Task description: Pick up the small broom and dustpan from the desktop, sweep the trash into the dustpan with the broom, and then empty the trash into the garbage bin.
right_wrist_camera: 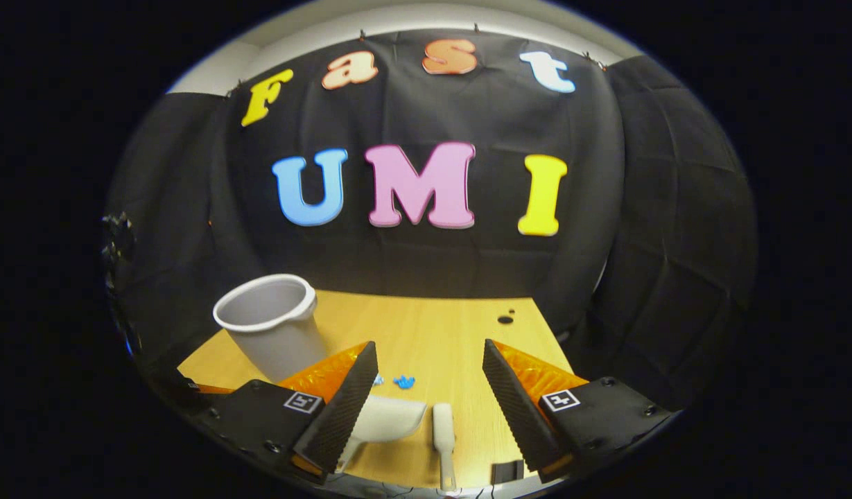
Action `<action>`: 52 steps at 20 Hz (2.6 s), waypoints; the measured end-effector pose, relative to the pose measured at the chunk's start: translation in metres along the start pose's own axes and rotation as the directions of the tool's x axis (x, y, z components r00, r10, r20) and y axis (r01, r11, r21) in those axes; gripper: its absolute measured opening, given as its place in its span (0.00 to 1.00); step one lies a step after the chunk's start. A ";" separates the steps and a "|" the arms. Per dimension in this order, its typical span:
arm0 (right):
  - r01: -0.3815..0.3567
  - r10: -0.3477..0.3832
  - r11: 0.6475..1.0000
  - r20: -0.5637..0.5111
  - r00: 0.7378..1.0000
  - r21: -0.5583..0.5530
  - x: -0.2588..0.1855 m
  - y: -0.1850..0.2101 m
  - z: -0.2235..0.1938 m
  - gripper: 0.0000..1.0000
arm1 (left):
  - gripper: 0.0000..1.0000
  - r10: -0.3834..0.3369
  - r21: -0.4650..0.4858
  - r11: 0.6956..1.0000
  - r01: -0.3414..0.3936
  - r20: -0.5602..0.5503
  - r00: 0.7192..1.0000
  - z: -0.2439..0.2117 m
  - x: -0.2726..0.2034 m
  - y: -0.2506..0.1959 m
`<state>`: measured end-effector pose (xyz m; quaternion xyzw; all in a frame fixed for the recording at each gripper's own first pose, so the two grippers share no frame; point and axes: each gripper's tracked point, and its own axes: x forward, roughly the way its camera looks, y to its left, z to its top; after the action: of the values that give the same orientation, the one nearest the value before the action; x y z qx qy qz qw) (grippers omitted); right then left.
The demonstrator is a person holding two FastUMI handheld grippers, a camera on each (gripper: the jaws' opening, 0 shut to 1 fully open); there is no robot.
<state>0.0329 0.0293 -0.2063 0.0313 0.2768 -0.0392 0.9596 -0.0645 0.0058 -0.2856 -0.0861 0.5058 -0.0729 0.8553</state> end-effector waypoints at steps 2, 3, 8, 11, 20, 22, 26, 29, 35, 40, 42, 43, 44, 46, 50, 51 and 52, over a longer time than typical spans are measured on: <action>0.005 -0.002 0.999 -0.073 0.997 0.039 0.014 -0.001 -0.034 0.99 | 0.79 0.002 0.026 1.000 0.000 -0.049 0.999 -0.016 0.017 0.005; 0.014 -0.006 0.998 -0.130 0.991 0.061 0.022 -0.005 -0.055 0.99 | 0.79 0.000 0.021 1.000 0.002 -0.103 0.995 -0.027 0.022 0.004; 0.030 0.019 0.990 -0.336 0.942 0.140 0.055 -0.037 -0.118 0.99 | 0.79 0.048 -0.043 0.997 -0.062 -0.276 0.960 -0.043 0.054 0.003; 0.039 0.055 0.974 -0.398 0.916 0.225 0.077 -0.057 -0.142 0.96 | 0.79 0.092 -0.021 0.994 -0.108 -0.382 0.919 -0.055 0.085 0.006; -0.027 0.165 0.966 -0.536 0.828 0.256 0.106 -0.085 -0.184 0.96 | 0.79 0.121 -0.036 0.983 -0.179 -0.602 0.789 -0.074 0.146 -0.003; -0.021 0.171 0.965 -0.566 0.806 0.262 0.103 -0.081 -0.188 0.96 | 0.79 0.115 -0.050 0.981 -0.187 -0.626 0.771 -0.073 0.154 0.000; -0.012 0.168 0.969 -0.619 0.767 0.248 0.095 -0.066 -0.200 0.96 | 0.79 0.100 -0.052 0.983 -0.176 -0.649 0.754 -0.071 0.162 0.005; -0.009 0.185 0.968 -0.683 0.706 0.252 0.087 -0.051 -0.214 0.96 | 0.79 0.123 0.011 0.988 -0.154 -0.664 0.737 -0.070 0.167 0.006; 0.051 0.074 0.991 -0.828 0.556 0.123 0.078 -0.053 -0.250 0.96 | 0.80 0.104 0.018 0.992 -0.124 -0.676 0.729 -0.065 0.184 0.009; 0.039 -0.009 0.999 -0.864 0.504 0.012 0.082 -0.043 -0.271 0.95 | 0.81 0.106 0.034 0.993 -0.112 -0.677 0.728 -0.060 0.190 0.011; 0.057 -0.040 0.998 -0.882 0.469 -0.015 0.083 -0.043 -0.280 0.96 | 0.80 0.105 0.037 0.993 -0.109 -0.684 0.722 -0.056 0.192 0.011; 0.064 -0.045 0.998 -0.885 0.463 -0.017 0.085 -0.042 -0.284 0.96 | 0.80 0.104 0.034 0.993 -0.111 -0.688 0.718 -0.056 0.193 0.011; 0.067 -0.052 0.997 -0.890 0.453 -0.024 0.086 -0.042 -0.288 0.86 | 0.80 0.105 0.028 0.993 -0.119 -0.690 0.716 -0.057 0.193 0.010; 0.075 -0.060 0.997 -0.899 0.433 -0.030 0.088 -0.041 -0.294 0.94 | 0.80 0.104 0.021 0.992 -0.124 -0.689 0.717 -0.055 0.193 0.011; 0.089 -0.032 0.996 -0.910 0.413 0.005 0.092 -0.038 -0.303 0.87 | 0.75 0.107 0.015 0.991 -0.133 -0.683 0.722 -0.052 0.195 0.012; 0.100 -0.033 0.995 -0.914 0.405 0.008 0.092 -0.038 -0.304 0.86 | 0.72 0.108 0.013 0.991 -0.136 -0.679 0.726 -0.051 0.196 0.012; 0.110 -0.043 0.994 -0.910 0.412 0.003 0.094 -0.040 -0.305 0.86 | 0.64 0.108 0.010 0.990 -0.137 -0.678 0.727 -0.051 0.197 0.012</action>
<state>-0.0525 0.0092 -0.5159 0.0645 0.7511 -0.0683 0.6534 -0.0146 -0.0282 -0.4801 -0.0375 0.7878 -0.0323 0.6140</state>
